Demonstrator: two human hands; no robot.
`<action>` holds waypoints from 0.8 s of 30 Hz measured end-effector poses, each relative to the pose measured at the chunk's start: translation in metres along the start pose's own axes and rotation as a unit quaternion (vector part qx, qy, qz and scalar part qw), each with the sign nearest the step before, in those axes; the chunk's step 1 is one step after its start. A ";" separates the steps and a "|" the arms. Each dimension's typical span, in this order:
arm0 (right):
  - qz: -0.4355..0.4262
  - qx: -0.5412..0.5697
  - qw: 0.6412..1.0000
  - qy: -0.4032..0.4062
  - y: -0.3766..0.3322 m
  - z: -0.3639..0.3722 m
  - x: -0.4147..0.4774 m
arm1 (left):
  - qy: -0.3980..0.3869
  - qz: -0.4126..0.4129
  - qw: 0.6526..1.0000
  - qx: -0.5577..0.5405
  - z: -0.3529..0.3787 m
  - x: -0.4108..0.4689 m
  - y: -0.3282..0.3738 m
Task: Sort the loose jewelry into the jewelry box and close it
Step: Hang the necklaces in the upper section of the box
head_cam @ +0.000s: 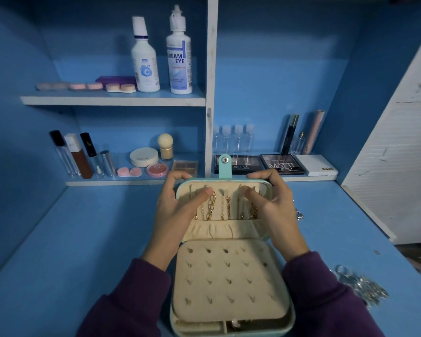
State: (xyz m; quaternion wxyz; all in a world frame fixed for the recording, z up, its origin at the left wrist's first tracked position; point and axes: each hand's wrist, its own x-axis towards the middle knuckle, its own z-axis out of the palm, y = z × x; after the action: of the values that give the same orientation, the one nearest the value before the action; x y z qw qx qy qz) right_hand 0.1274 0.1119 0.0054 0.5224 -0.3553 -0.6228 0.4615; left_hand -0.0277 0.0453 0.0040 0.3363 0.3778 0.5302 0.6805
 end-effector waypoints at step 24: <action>-0.060 0.009 0.998 -0.030 0.004 -0.001 -0.003 | 0.079 0.014 0.987 0.136 0.023 0.006 0.007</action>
State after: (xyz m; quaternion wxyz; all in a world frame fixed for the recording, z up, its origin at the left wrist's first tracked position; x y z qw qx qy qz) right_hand 0.1290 0.1112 0.0004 0.5336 -0.2988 -0.6539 0.4454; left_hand -0.0112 0.0600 0.0155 0.2294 0.3724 0.6374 0.6343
